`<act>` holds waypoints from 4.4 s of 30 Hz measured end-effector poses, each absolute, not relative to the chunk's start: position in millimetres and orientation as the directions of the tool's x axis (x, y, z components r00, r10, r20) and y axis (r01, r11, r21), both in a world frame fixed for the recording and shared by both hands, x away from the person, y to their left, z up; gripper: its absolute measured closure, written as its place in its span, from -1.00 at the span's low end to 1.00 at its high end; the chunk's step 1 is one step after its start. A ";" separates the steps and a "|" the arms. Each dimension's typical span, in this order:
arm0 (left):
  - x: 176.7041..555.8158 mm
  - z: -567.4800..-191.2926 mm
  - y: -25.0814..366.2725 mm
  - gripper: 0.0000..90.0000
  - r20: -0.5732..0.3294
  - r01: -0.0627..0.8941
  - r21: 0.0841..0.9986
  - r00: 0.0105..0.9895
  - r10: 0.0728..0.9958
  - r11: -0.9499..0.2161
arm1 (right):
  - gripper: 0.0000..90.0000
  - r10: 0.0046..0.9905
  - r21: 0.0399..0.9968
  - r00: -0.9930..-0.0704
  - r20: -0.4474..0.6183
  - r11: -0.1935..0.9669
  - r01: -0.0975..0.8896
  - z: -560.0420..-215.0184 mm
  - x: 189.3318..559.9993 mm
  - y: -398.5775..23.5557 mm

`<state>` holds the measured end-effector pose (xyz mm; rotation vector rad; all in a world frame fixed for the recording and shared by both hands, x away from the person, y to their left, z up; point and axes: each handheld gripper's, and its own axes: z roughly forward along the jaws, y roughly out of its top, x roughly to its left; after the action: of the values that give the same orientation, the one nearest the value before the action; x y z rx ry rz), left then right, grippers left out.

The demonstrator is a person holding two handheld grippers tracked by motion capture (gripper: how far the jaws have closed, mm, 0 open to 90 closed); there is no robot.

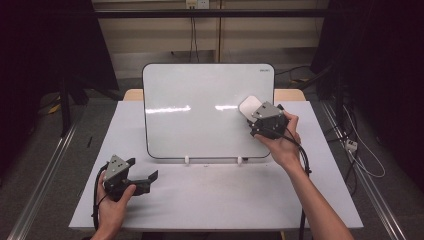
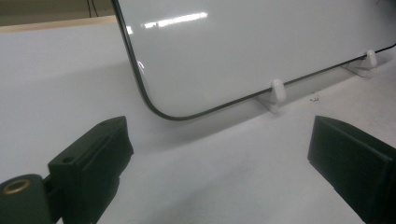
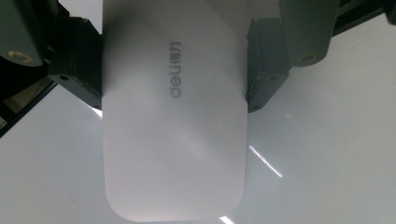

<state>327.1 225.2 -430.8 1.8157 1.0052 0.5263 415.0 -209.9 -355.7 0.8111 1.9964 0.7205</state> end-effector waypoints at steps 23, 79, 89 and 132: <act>327.9 -431.4 220.9 -0.87 -0.076 0.406 0.891 0.572 0.817 -0.202 | -0.31 0.693 0.690 -0.531 -0.488 0.679 0.251 -402.4 380.8 -178.8; 324.9 -431.7 225.1 -0.87 -0.077 0.411 0.890 0.559 0.825 -0.195 | -0.31 0.801 0.811 -0.493 -0.339 0.514 0.278 -375.4 366.6 -215.7; 325.8 -431.7 225.5 -0.87 -0.078 0.411 0.890 0.561 0.824 -0.195 | -0.31 0.806 0.821 -0.500 -0.318 0.497 0.279 -379.0 360.9 -216.8; 327.7 -430.6 224.9 -0.87 -0.082 0.413 0.890 0.560 0.824 -0.192 | -0.33 0.777 0.781 -0.505 -0.375 0.558 0.279 -402.9 382.3 -159.9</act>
<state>327.7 224.9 -430.6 1.8093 1.0175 0.5232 382.3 -159.9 -402.9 0.8453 2.0512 0.8580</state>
